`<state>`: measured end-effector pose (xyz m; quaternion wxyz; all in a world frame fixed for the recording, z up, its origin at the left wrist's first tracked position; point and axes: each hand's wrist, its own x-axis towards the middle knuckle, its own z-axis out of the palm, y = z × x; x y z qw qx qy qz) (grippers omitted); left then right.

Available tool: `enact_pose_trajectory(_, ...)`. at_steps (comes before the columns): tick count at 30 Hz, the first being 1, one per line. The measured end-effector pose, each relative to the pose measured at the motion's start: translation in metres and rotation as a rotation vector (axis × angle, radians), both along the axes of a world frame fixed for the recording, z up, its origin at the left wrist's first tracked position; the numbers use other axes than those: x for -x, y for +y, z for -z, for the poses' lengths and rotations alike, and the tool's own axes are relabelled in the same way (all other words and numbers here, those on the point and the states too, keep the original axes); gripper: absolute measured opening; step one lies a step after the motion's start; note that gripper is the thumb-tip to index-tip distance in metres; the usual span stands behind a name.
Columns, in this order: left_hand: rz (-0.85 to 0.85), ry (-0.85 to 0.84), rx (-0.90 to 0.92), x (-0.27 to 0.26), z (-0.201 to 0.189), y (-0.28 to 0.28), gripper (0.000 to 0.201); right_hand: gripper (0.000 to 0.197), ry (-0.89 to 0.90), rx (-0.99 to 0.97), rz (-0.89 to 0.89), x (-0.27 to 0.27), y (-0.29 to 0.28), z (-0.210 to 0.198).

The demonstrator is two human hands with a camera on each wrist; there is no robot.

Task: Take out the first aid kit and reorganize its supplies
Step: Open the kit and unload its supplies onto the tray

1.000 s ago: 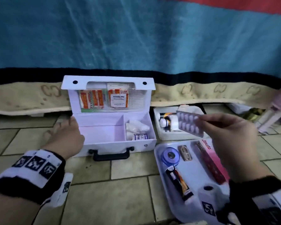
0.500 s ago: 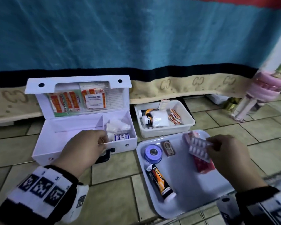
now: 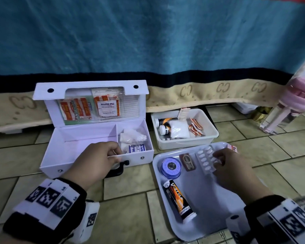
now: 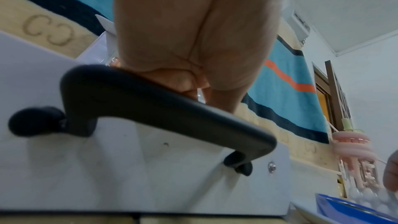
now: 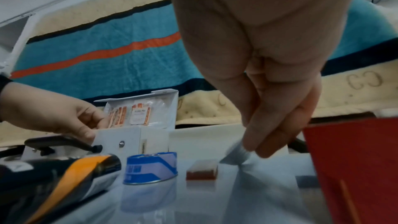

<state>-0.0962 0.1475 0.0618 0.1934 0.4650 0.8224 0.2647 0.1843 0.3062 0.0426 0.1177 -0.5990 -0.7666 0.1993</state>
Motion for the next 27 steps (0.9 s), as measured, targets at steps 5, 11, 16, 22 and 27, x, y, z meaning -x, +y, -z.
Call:
enact_pose_trajectory(5,-0.022,-0.006,0.001,0.001,0.003,-0.001,0.012,0.028,-0.088,0.032,-0.134,-0.008,0.0,0.0)
enact_pose_trajectory(11,-0.014,-0.013,0.003,0.001,0.002,0.0,0.015,0.045,-0.313,-0.144,-0.147,-0.008,-0.002,-0.001)
enact_pose_trajectory(16,0.015,-0.01,0.013,0.002,0.002,0.002,0.013,0.044,-0.441,-0.019,-0.19,-0.01,-0.003,-0.018)
enact_pose_trajectory(22,0.023,0.002,0.006,0.003,0.004,0.002,0.013,0.03,-0.319,0.019,-0.279,-0.022,0.003,-0.027)
enact_pose_trajectory(27,0.031,0.003,0.011,0.002,0.004,0.003,0.012,0.034,-0.338,0.019,-0.327,-0.025,0.009,-0.034)
